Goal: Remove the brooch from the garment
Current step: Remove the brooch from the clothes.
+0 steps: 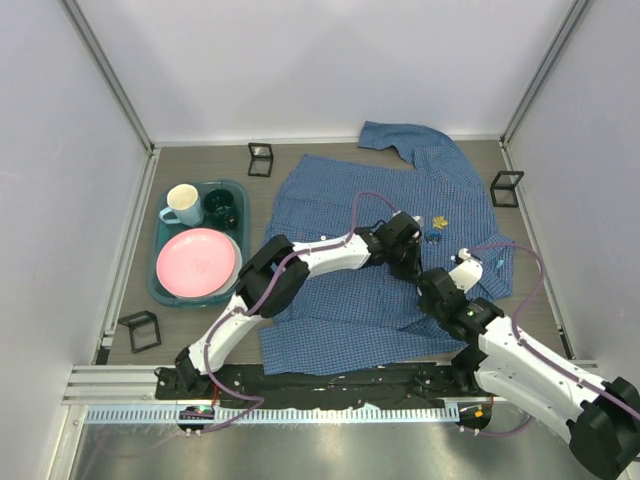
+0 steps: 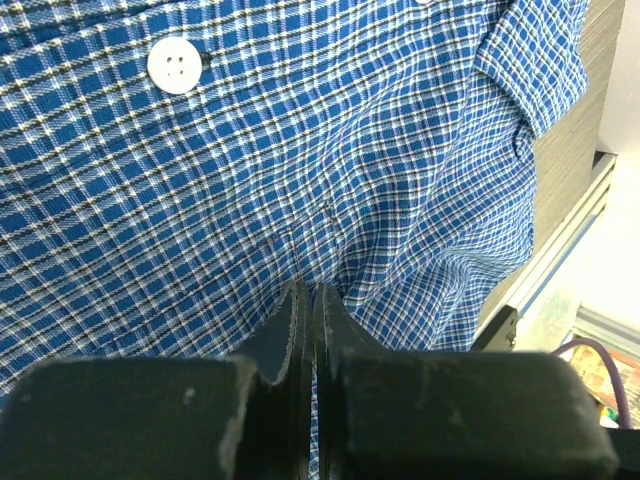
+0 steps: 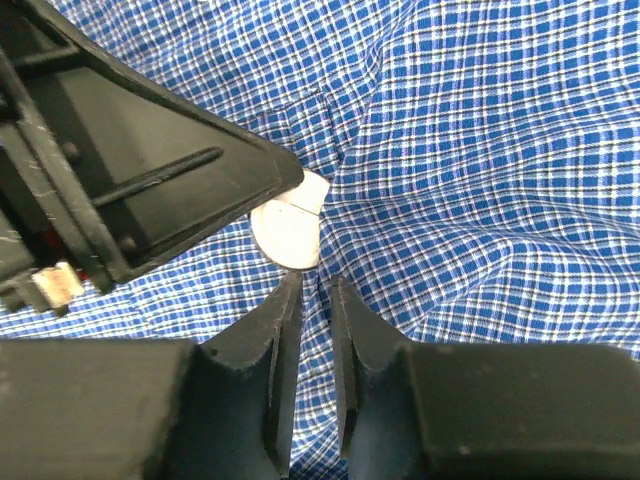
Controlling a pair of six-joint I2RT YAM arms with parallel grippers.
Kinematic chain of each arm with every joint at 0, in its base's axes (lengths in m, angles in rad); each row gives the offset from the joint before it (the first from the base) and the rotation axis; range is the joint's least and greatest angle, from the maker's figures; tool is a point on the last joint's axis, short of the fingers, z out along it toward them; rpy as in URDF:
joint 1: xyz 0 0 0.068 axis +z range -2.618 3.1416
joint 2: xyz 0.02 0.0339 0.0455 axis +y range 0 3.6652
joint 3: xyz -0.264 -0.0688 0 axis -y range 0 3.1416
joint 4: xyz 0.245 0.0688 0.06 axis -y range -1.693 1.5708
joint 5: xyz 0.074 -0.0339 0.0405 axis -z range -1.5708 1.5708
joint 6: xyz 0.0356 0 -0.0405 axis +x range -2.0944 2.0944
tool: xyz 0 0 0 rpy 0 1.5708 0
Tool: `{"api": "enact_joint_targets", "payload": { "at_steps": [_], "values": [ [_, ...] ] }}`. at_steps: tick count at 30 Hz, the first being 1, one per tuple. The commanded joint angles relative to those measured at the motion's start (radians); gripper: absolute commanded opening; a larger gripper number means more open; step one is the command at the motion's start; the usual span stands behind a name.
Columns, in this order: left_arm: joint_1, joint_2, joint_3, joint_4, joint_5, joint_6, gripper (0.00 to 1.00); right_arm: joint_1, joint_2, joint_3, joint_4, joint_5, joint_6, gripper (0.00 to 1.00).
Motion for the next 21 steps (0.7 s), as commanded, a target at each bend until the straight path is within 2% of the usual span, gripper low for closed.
{"api": "enact_joint_targets", "payload": {
  "at_steps": [1, 7, 14, 17, 21],
  "values": [
    [-0.017, -0.043, -0.031, 0.022, -0.136, 0.103, 0.0, 0.01, -0.064, 0.091, -0.12, 0.068, 0.062, 0.26],
    [-0.05, -0.058, -0.031, -0.012, -0.274, 0.166, 0.0, 0.005, -0.033, 0.12, -0.18, 0.174, 0.14, 0.31],
    [-0.1, -0.089, -0.028, -0.041, -0.502, 0.248, 0.0, -0.013, 0.014, 0.08, -0.171, 0.22, 0.316, 0.19],
    [-0.12, -0.104, -0.042, -0.023, -0.57, 0.281, 0.0, -0.035, 0.022, 0.065, -0.138, 0.231, 0.301, 0.16],
    [-0.136, -0.106, -0.042, -0.014, -0.593, 0.303, 0.0, -0.093, 0.053, 0.04, -0.049, 0.188, 0.251, 0.15]
  ]
}}
